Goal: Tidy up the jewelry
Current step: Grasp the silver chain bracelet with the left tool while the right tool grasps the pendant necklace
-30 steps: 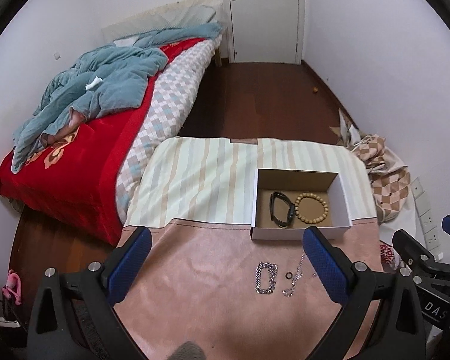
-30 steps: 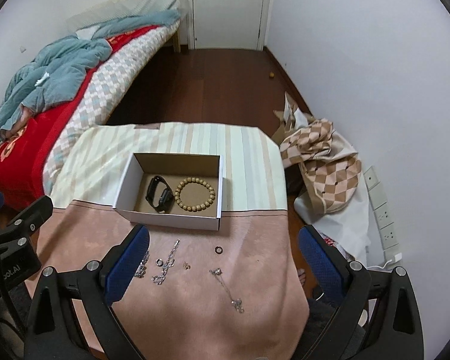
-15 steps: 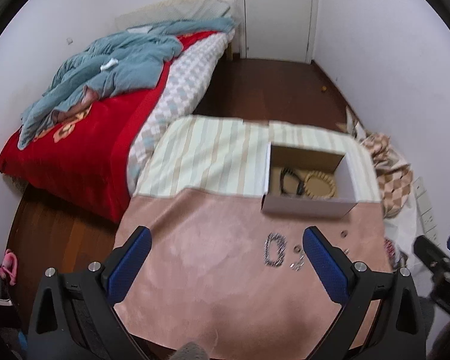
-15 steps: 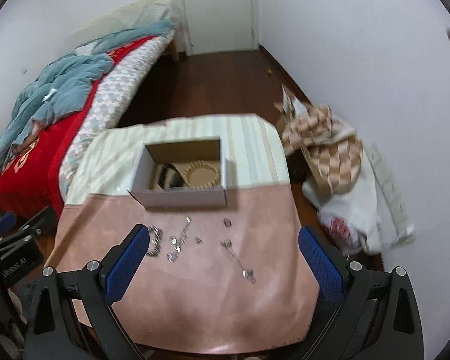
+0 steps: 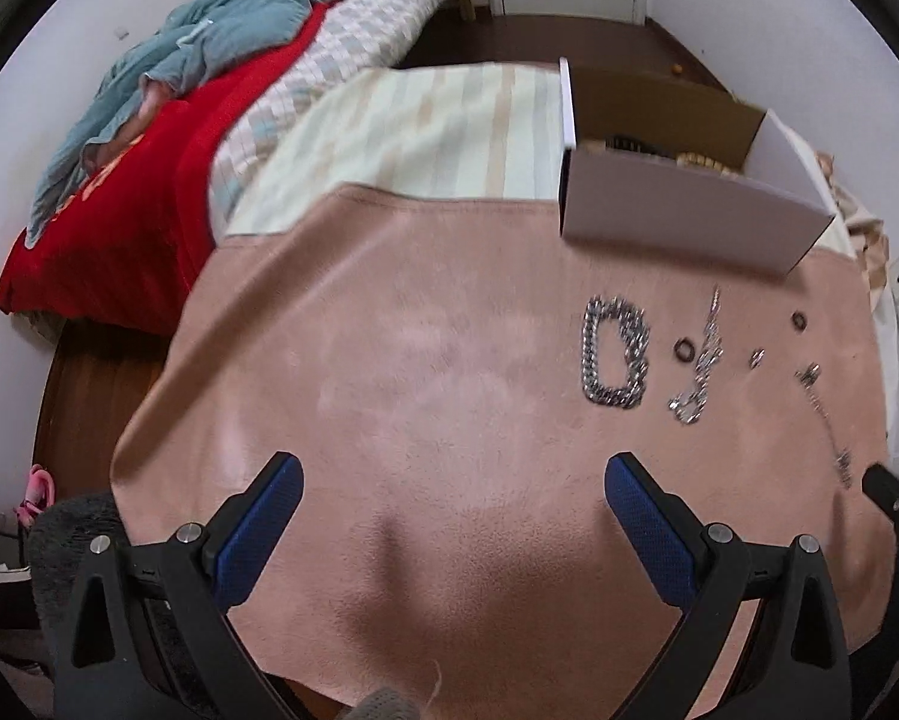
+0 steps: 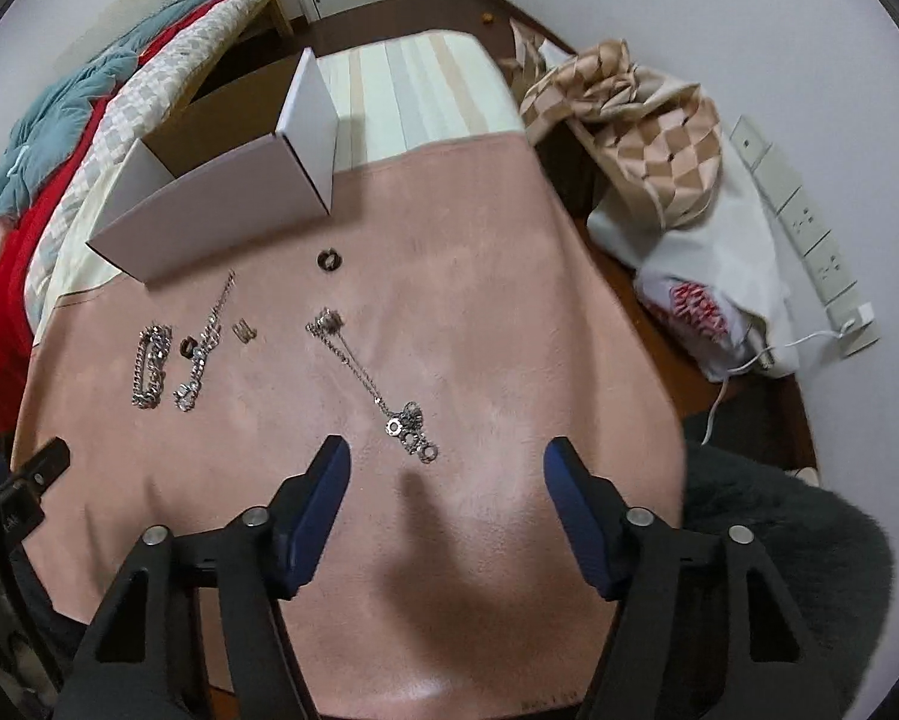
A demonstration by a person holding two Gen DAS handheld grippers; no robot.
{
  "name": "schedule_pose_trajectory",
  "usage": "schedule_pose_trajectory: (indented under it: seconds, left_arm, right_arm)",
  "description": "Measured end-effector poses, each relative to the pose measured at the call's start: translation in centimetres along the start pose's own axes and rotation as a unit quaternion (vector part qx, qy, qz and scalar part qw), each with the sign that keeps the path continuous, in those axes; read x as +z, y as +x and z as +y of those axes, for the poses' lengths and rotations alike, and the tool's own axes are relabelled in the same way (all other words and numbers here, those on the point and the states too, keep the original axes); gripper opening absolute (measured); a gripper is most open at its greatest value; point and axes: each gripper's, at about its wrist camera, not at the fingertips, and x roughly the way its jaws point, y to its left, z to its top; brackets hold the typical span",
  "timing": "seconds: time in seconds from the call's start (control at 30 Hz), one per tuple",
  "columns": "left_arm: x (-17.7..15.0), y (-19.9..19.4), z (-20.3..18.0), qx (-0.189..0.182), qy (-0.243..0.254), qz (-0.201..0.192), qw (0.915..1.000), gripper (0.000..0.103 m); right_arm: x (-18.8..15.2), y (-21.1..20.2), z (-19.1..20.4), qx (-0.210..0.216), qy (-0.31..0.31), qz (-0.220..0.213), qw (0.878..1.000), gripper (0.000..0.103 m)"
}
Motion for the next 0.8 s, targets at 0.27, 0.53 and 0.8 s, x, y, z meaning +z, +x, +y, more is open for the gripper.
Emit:
schedule_pose_trajectory:
  seconds: [0.27,0.53,0.8]
  left_arm:
    - [2.2,2.3,0.6,0.003,-0.009,0.008,0.9999,0.103]
    - [4.3,4.4,0.1,-0.021,-0.006,0.029,0.9993,0.103]
    - [5.6,7.4,-2.2,-0.052,0.011,0.068,0.9963,0.100]
  right_arm:
    - [3.2,3.2,4.1,0.018,-0.053,-0.033,0.998,0.049]
    - [3.8,5.0,6.6,-0.002,-0.084,-0.048,0.995,0.013]
    - [3.7,2.7,4.9,0.016,-0.049,-0.075,0.996,0.013]
